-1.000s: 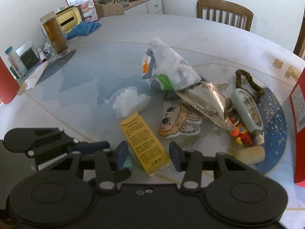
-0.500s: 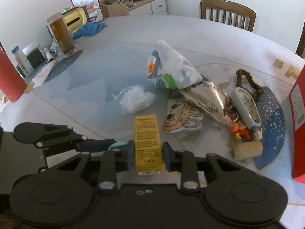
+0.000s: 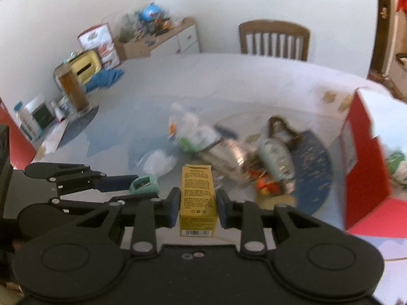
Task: Organize objects
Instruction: 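Carry the sharpener and yellow box into the red shoebox with both tools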
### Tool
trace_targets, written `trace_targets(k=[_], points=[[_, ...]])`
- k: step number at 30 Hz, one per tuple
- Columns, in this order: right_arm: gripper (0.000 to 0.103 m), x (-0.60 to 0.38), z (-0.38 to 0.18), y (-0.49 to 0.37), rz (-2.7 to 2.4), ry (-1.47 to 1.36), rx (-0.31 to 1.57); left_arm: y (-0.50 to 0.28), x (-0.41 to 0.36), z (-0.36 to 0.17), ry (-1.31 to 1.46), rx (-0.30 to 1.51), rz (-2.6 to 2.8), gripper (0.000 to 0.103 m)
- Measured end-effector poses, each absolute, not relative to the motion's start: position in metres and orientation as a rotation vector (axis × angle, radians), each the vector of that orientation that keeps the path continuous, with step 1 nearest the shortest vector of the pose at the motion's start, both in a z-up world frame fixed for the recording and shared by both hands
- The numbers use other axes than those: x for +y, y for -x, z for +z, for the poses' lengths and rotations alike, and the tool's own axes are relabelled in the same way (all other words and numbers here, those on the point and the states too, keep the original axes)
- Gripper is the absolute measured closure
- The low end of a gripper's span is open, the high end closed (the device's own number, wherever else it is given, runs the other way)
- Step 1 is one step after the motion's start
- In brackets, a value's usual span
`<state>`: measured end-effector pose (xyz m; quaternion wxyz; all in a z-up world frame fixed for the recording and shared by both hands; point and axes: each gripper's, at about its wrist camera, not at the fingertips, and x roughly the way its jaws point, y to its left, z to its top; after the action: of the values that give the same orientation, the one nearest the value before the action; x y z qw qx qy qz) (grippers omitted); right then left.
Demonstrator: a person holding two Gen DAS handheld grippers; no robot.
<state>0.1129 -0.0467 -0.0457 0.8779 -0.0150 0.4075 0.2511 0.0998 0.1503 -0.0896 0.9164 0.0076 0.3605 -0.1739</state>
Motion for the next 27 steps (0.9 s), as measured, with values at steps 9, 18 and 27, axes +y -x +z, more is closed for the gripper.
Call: trace_targets(k=[9,18,27], points=[[0.074,-0.107,-0.012,-0.121,0.389,-0.032,0.761,-0.123,0.098,-0.045,-0.049,0.669,-0.441,0.07],[0.074,-0.186,0.003,-0.132,0.261,-0.089,0.689,-0.15,0.028,-0.019,-0.089,0.63,-0.5,0.07],[0.074,-0.264,0.009,-0.144,0.175,-0.101,0.649,-0.175,-0.047,-0.021,-0.116,0.671,-0.532,0.07]])
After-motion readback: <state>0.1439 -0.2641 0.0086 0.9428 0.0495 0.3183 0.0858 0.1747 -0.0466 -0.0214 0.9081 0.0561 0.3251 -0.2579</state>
